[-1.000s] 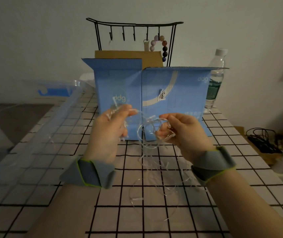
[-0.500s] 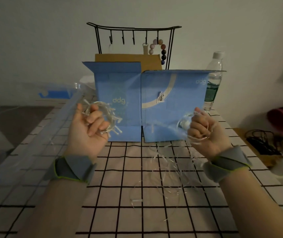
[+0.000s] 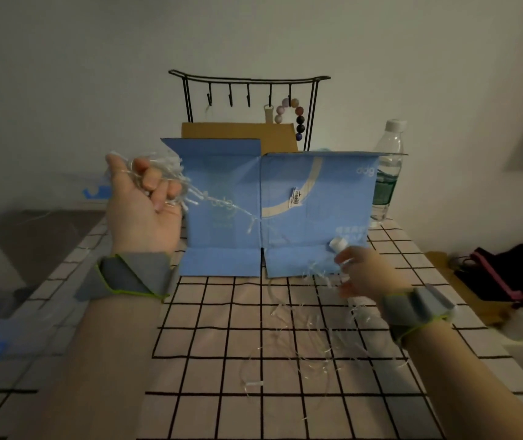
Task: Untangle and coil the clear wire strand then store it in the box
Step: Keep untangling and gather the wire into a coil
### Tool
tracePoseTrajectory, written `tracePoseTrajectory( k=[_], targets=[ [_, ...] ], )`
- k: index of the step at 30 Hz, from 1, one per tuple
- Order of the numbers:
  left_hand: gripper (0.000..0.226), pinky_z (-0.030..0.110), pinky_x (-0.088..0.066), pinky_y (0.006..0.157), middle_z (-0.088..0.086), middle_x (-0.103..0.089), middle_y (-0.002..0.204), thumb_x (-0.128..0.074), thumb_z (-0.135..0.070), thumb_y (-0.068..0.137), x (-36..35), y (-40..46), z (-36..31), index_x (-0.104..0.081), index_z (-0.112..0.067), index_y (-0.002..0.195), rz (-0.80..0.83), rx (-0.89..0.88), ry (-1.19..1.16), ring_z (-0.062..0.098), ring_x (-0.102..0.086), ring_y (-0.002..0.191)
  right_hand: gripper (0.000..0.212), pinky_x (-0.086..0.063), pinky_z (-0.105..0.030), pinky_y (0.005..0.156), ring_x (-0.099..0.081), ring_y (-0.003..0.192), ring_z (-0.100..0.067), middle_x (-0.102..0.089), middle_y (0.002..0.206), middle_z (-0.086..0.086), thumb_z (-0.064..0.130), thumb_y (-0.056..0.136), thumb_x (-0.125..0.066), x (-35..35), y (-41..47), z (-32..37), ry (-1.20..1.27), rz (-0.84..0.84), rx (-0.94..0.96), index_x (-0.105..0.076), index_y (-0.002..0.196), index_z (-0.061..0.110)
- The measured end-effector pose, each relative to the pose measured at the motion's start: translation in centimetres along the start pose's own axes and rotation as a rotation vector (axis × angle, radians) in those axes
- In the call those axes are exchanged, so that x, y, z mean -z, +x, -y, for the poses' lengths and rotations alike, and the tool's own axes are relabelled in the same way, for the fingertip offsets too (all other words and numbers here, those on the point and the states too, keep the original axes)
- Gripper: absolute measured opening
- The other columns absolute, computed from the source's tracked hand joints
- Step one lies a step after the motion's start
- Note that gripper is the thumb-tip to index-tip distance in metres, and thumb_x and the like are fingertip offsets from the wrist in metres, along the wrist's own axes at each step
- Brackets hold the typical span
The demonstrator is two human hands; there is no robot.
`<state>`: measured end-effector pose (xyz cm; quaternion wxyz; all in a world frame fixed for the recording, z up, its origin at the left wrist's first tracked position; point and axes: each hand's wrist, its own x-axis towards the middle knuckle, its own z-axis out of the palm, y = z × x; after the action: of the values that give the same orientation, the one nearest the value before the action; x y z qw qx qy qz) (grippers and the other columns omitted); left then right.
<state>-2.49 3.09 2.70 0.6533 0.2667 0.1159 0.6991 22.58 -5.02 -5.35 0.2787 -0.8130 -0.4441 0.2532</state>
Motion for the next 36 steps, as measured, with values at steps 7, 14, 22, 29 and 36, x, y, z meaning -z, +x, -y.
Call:
tracePoseTrajectory(
  k=[7,14,22,29,36],
  targets=[
    [0.049,0.016,-0.032,0.036,-0.007,-0.035,0.034,-0.021,-0.045,0.098,-4.3,-0.4,0.6,-0.041,-0.016,0.064,0.161,0.166,0.028,0.005,-0.022,0.025,0.050,-0.032,-0.024,0.100,-0.039,0.123,-0.008,-0.047,0.135,0.001,0.016,0.087,-0.058,-1.0,-3.6,5.0,0.082,-0.002,0.650,-0.041,0.134,0.022],
    [0.055,0.017,-0.049,0.051,-0.007,-0.032,0.034,-0.022,-0.040,0.100,-6.1,-0.7,-2.0,-0.044,-0.013,0.057,0.174,0.018,-0.187,0.006,-0.020,0.025,0.018,-0.046,-0.018,0.060,-0.057,0.057,-0.014,-0.061,0.064,-0.002,0.019,0.091,-0.055,-1.4,-2.2,5.1,0.042,0.156,0.569,-0.065,0.085,0.005],
    [0.069,0.019,-0.049,0.069,-0.009,-0.033,0.037,-0.020,-0.041,0.100,-3.8,1.2,-5.4,-0.049,-0.022,0.041,-0.011,-0.253,-0.139,0.009,-0.024,0.032,0.017,-0.048,-0.014,0.058,-0.057,0.058,-0.008,-0.061,0.070,-0.006,0.005,0.089,-0.054,2.0,-0.9,1.6,0.360,0.136,0.384,-0.059,0.073,0.006],
    [0.056,0.024,-0.054,0.073,-0.007,-0.034,0.040,-0.027,-0.039,0.100,-3.8,1.9,-5.0,-0.047,-0.019,0.051,-0.032,-0.273,-0.132,0.009,-0.020,0.034,0.037,-0.050,-0.033,0.075,-0.062,0.086,-0.027,-0.066,0.092,-0.014,0.025,0.099,-0.033,2.5,-1.4,2.1,1.094,0.248,0.068,-0.060,0.101,0.000],
    [0.034,0.016,-0.044,0.058,-0.010,-0.047,0.047,-0.044,-0.036,0.095,-2.8,-1.2,-0.4,-0.058,-0.022,0.068,0.073,-0.357,0.865,0.012,-0.051,0.059,0.012,-0.028,-0.021,0.047,-0.034,0.050,-0.010,-0.039,0.063,-0.001,0.015,0.090,-0.047,2.3,-2.3,3.5,0.997,0.307,0.216,-0.057,0.097,0.011]
  ],
)
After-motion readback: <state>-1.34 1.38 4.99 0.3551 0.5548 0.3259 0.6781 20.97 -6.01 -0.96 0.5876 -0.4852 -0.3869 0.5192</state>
